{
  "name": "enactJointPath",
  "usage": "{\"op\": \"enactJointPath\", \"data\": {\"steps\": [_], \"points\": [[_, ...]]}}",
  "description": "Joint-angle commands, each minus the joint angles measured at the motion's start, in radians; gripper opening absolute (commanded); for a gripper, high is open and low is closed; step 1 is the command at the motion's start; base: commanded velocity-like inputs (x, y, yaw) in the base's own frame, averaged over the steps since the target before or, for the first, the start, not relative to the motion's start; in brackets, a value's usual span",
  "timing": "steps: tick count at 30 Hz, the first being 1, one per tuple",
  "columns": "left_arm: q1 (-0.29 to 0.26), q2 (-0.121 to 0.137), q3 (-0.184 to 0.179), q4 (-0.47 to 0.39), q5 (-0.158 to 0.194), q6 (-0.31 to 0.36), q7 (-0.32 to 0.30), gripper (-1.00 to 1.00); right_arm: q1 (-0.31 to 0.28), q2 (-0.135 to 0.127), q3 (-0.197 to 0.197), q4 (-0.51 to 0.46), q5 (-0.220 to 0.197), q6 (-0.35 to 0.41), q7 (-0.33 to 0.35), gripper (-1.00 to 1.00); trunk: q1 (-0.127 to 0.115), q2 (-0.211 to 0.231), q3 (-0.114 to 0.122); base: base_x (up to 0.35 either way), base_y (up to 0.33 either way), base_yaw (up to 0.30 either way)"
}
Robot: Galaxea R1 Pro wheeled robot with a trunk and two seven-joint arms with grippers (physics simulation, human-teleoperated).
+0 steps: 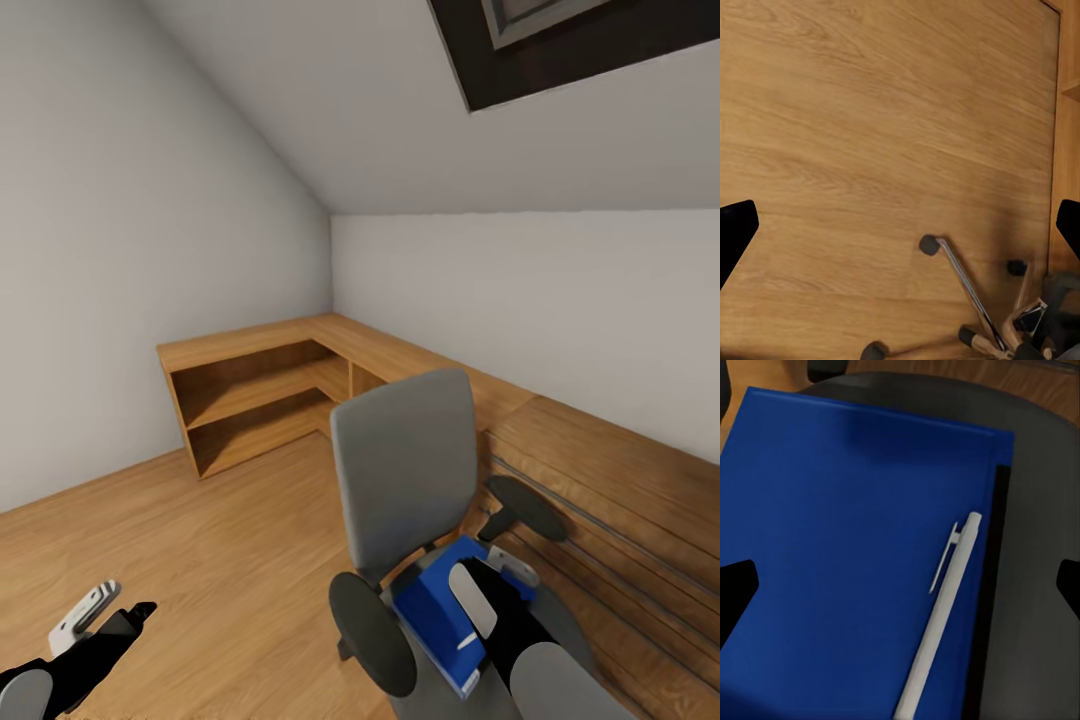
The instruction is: In the bedroom, organize the workspace by keeping the computer under the desk, ensuring the monitor is on the desk, placing the keyboard on the desk next to the monitor, placing the mouse on the desk next to the keyboard, moving the folder from the swivel chair onto the desk next to the mouse, stacking the notebook on top of the folder with the pen on top of the notebook, and positioning the swivel chair next to the desk.
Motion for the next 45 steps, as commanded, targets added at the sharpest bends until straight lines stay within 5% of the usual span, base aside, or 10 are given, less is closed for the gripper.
{"op": "enactJointPath", "data": {"steps": [1,13,39,45], "points": [[-0.001,0.0,0.001,-0.001,0.011,0.003,0.009,1.0,-0.001,-0.001,0.005,-0.002,-0.004,0.007,-0.011,1.0,0.004,-0.008,-0.004,0.0,0.0,0.034],[-0.001,0.002,0.004,-0.004,0.01,0.002,0.009,1.0,-0.001,0.0,0.01,0.002,-0.003,0.009,-0.064,1.0,0.05,-0.092,-0.042,0.0,0.0,0.006],[-0.001,0.002,0.005,-0.006,0.009,0.001,0.009,1.0,-0.001,0.0,0.01,0.002,-0.002,0.01,-0.069,1.0,0.15,-0.274,-0.123,0.0,0.0,0.0],[-0.001,0.002,0.006,-0.006,0.009,0.001,0.01,1.0,-0.001,-0.002,0.01,0.002,-0.001,0.01,-0.068,1.0,0.15,-0.274,-0.123,0.0,0.0,0.0]]}}
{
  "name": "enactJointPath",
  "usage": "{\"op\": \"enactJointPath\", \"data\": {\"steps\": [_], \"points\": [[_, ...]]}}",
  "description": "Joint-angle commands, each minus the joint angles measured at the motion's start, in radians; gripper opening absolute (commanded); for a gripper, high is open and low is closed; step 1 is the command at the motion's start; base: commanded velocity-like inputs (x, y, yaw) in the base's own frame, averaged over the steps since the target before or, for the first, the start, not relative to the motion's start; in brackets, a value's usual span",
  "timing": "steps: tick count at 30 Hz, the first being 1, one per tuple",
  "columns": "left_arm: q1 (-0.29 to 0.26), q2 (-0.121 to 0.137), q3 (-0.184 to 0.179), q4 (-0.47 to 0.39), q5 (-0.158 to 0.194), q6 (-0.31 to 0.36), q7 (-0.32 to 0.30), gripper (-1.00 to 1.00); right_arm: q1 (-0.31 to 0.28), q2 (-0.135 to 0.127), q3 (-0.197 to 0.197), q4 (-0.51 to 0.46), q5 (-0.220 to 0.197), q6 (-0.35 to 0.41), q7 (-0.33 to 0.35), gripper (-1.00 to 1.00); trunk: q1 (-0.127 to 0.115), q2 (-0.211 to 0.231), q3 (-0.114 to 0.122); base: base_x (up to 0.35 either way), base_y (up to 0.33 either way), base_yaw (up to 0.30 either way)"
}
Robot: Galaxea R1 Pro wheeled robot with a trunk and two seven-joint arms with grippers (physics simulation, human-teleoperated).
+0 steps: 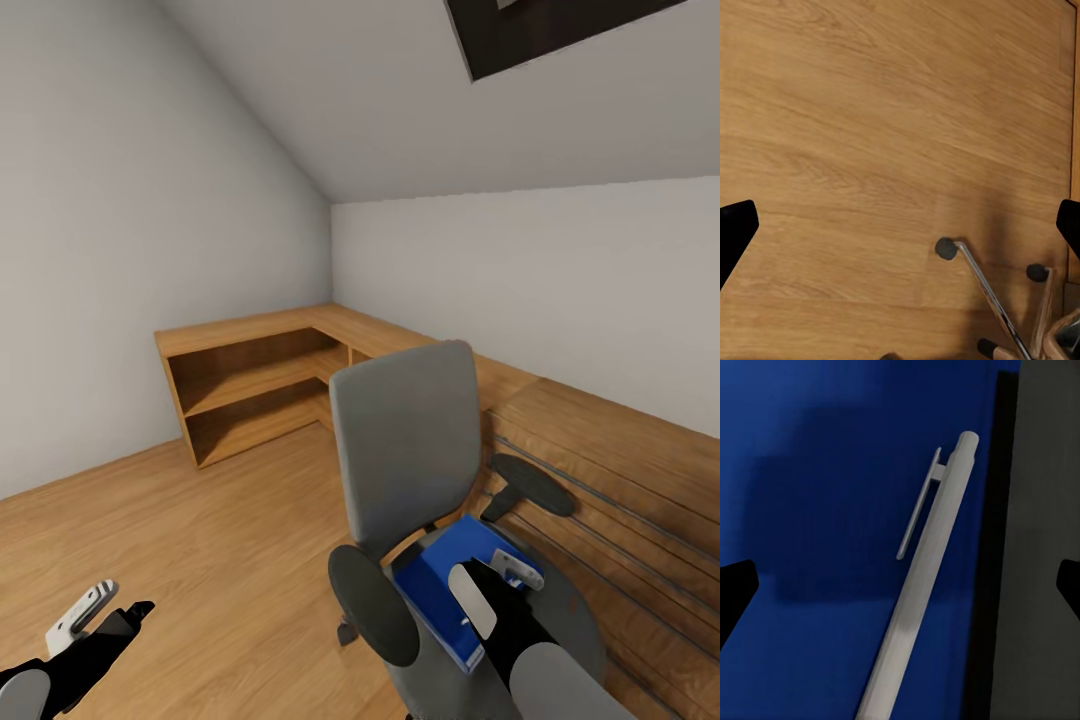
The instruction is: In the bedroom, organize the workspace by keeping the computer under the desk, ensuring the monitor is on the desk, placing the keyboard on the desk next to the monitor, placing the mouse on the desk next to the keyboard, moving the folder from the swivel chair onto the desk next to the mouse, stacking the notebook on top of the folder with the pen on top of the notebook, and positioning the swivel chair next to the desk.
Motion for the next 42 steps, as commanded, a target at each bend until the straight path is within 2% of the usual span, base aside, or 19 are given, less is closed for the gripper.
{"op": "enactJointPath", "data": {"steps": [1,5,8,29,30,42], "points": [[-0.001,0.0,0.002,-0.001,0.011,0.003,0.009,1.0,-0.001,-0.001,0.005,-0.002,-0.003,0.008,-0.007,1.0,0.0,-0.001,-0.001,0.0,0.0,0.0],[-0.001,0.0,0.012,-0.001,0.011,0.003,0.009,1.0,-0.001,-0.001,0.005,-0.002,-0.003,0.008,-0.007,1.0,0.0,-0.001,-0.001,0.0,0.0,0.0],[-0.001,0.0,0.017,-0.001,0.012,0.003,0.008,1.0,-0.001,-0.001,0.005,-0.002,-0.003,0.007,-0.007,1.0,0.011,-0.022,-0.01,0.0,0.0,0.0],[-0.001,0.0,0.022,-0.001,0.012,0.003,0.006,1.0,-0.001,0.0,0.005,-0.002,0.0,0.008,-0.01,1.0,0.011,-0.022,-0.01,0.0,0.0,0.0],[-0.001,0.0,0.022,-0.001,0.012,0.003,0.005,1.0,-0.001,0.0,0.005,-0.002,0.001,0.008,-0.01,-1.0,0.011,-0.022,-0.01,0.0,0.0,0.0],[-0.001,0.0,0.044,-0.001,0.012,0.003,0.002,1.0,-0.001,0.0,0.006,-0.003,0.001,0.008,-0.01,-1.0,0.011,-0.022,-0.01,0.0,0.0,0.0]]}}
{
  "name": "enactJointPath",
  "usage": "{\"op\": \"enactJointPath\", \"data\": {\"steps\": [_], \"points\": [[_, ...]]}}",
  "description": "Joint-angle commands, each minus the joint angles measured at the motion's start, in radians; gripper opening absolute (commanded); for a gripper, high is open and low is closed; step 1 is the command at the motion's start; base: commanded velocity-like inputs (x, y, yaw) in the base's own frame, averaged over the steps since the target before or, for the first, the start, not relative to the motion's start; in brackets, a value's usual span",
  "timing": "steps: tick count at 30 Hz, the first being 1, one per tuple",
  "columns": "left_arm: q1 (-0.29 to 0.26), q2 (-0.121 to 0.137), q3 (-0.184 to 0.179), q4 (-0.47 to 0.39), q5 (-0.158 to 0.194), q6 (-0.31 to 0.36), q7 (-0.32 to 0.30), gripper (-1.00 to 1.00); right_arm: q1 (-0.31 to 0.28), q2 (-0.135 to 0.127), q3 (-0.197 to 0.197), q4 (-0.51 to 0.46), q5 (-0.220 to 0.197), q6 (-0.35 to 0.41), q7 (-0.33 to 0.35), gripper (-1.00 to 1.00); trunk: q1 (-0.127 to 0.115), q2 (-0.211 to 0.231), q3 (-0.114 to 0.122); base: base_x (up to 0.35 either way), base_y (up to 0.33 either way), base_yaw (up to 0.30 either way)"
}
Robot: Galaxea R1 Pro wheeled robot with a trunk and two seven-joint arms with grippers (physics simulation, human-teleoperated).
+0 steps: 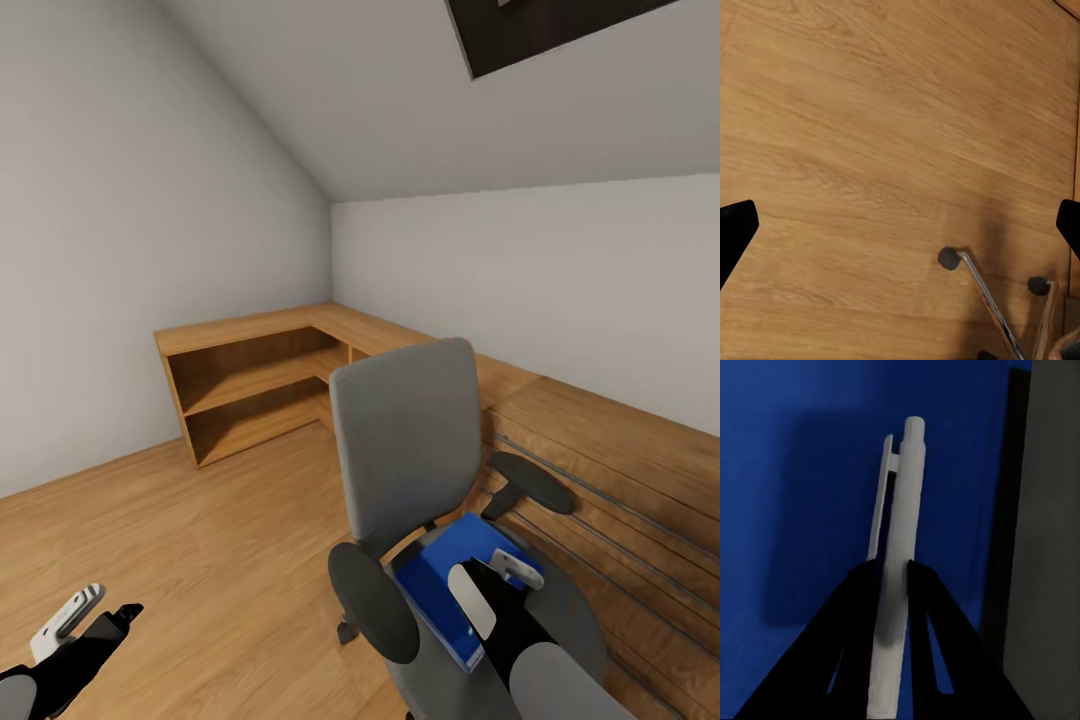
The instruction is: In the bedroom, organize the workspace by keeping the computer under the desk, ensuring the monitor is on the desk, placing the keyboard on the desk next to the monitor, placing the mouse on the desk next to the keyboard, moving the folder from the swivel chair onto the desk next to the mouse, stacking the notebook on top of the folder with the pen on top of the notebook, and positioning the swivel chair next to the desk.
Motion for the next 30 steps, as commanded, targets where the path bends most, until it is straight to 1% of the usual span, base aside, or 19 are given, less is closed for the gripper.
{"op": "enactJointPath", "data": {"steps": [1,22,30], "points": [[-0.001,0.0,0.001,-0.001,0.011,0.003,0.009,1.0,-0.001,-0.001,0.005,-0.001,-0.005,0.007,-0.007,-1.0,0.0,-0.001,-0.001,0.0,0.0,0.0],[-0.001,-0.001,0.0,-0.002,0.011,0.003,0.001,1.0,-0.001,-0.002,0.005,-0.002,-0.006,0.007,-0.006,-1.0,0.0,-0.001,-0.001,0.0,0.0,0.0],[-0.001,-0.004,-0.013,-0.016,0.01,0.001,-0.002,1.0,-0.001,-0.004,0.003,-0.003,-0.007,0.008,-0.006,-1.0,-0.031,0.055,0.024,0.0,0.0,0.0]]}}
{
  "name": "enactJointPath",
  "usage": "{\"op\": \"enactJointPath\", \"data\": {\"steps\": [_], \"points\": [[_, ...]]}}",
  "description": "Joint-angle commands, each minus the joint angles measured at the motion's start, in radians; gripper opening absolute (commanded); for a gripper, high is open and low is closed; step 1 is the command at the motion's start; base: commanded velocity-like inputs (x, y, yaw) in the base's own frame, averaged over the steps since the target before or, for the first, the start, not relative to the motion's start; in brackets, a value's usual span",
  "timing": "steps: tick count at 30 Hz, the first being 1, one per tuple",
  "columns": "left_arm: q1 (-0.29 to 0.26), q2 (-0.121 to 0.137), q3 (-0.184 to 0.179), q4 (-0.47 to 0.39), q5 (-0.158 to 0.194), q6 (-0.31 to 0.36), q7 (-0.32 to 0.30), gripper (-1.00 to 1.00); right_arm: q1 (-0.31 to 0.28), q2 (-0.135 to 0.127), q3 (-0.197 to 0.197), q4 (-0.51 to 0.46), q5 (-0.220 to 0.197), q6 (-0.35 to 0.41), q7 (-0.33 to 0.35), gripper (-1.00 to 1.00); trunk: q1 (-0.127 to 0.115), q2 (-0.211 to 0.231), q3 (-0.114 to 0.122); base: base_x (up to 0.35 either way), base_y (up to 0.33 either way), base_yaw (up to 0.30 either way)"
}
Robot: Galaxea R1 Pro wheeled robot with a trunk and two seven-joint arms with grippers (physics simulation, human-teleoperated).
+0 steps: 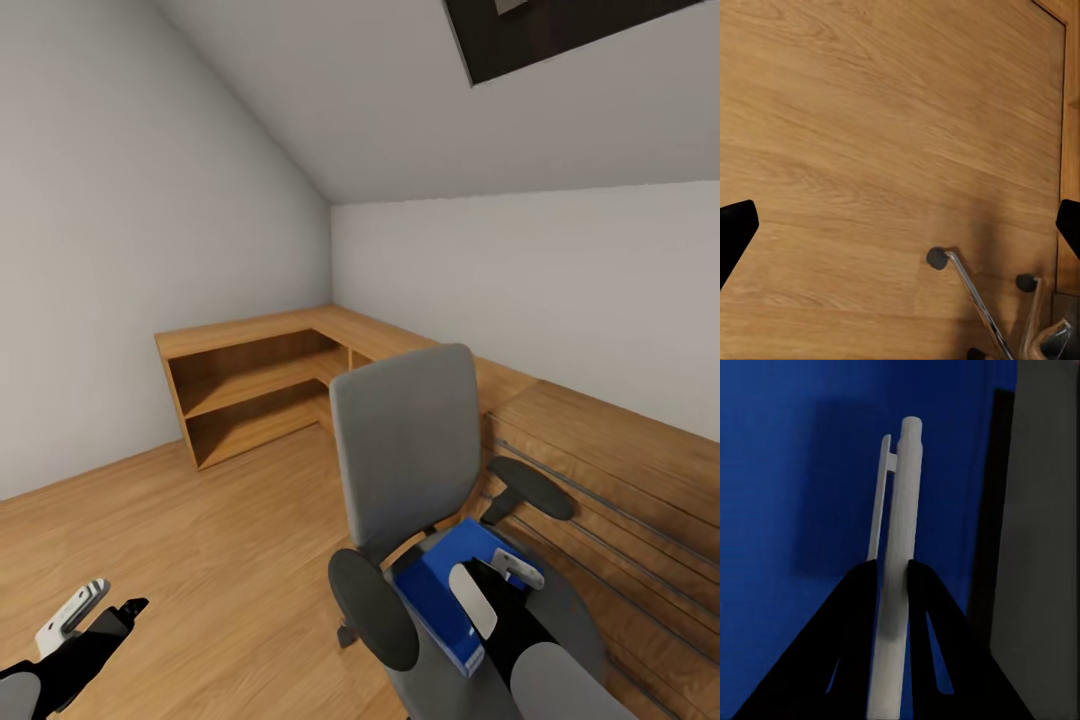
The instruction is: In the bedroom, organize the workspace by keeping the computer under the desk, ensuring the monitor is on the desk, placing the keyboard on the desk next to the monitor, placing the mouse on the desk next to the keyboard, moving the folder from the swivel chair onto the desk next to the mouse, stacking the notebook on top of the folder with the pen on top of the notebook, and positioning the swivel chair next to the desk.
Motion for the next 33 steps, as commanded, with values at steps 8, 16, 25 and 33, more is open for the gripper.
{"op": "enactJointPath", "data": {"steps": [8,16,25,33], "points": [[-0.001,-0.003,-0.023,-0.002,-0.022,-0.015,0.011,1.0,0.0,-0.006,-0.001,-0.047,-0.004,0.042,-0.009,-1.0,-0.031,0.056,0.024,0.0,0.0,0.0],[0.0,-0.014,-0.215,-0.002,-0.308,-0.201,0.017,1.0,0.072,-0.058,-0.008,-0.464,-0.042,0.247,-0.01,-1.0,-0.062,0.112,0.049,0.0,0.0,0.0],[0.001,-0.02,-0.255,-0.001,-0.362,-0.235,0.02,1.0,0.205,-0.12,-0.079,-0.821,-0.195,0.41,-0.01,-1.0,-0.096,0.175,0.077,-0.11,0.0,0.0],[0.001,-0.022,-0.294,0.006,-0.367,-0.238,0.021,1.0,0.236,-0.128,-0.102,-0.886,-0.223,0.423,-0.008,-1.0,-0.127,0.231,0.102,-0.318,0.0,0.0]]}}
